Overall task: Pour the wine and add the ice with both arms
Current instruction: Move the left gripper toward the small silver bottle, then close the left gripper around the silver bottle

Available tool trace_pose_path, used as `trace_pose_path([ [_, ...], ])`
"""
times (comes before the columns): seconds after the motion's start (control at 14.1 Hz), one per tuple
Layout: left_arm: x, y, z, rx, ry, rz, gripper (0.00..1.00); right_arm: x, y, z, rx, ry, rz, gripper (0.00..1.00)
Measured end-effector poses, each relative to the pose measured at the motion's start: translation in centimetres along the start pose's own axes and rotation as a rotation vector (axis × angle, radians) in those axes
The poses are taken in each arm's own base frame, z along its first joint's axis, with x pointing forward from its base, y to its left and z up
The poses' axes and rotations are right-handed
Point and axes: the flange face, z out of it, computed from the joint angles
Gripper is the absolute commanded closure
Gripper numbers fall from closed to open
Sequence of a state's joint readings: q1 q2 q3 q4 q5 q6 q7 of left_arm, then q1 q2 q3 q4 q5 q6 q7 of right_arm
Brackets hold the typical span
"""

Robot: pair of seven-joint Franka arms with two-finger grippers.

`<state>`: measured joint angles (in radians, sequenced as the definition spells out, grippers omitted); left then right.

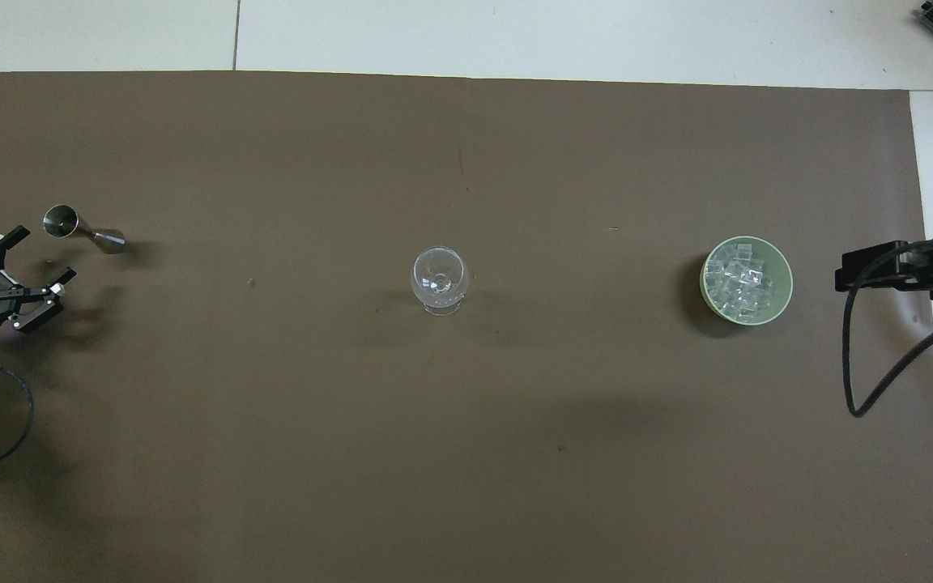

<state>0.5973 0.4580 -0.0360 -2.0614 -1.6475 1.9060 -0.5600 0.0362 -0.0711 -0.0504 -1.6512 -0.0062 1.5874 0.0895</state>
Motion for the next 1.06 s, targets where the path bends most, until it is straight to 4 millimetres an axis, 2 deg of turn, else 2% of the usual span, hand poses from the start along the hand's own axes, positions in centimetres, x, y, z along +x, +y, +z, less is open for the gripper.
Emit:
trace_pose_path([
  [0.35,0.6,-0.3,0.9,-0.015,-0.018,-0.005,0.00,0.0,0.0,0.0,0.000,0.000,0.000,0.00],
  [0.85,0.6,-1.1,3.3,-0.030,-0.052,-0.010,0.00,0.0,0.0,0.0,0.000,0.000,0.000,0.00],
  [1.06,0.8,-1.1,3.5,-0.037,-0.055,-0.014,0.00,0.0,0.0,0.0,0.000,0.000,0.000,0.00],
])
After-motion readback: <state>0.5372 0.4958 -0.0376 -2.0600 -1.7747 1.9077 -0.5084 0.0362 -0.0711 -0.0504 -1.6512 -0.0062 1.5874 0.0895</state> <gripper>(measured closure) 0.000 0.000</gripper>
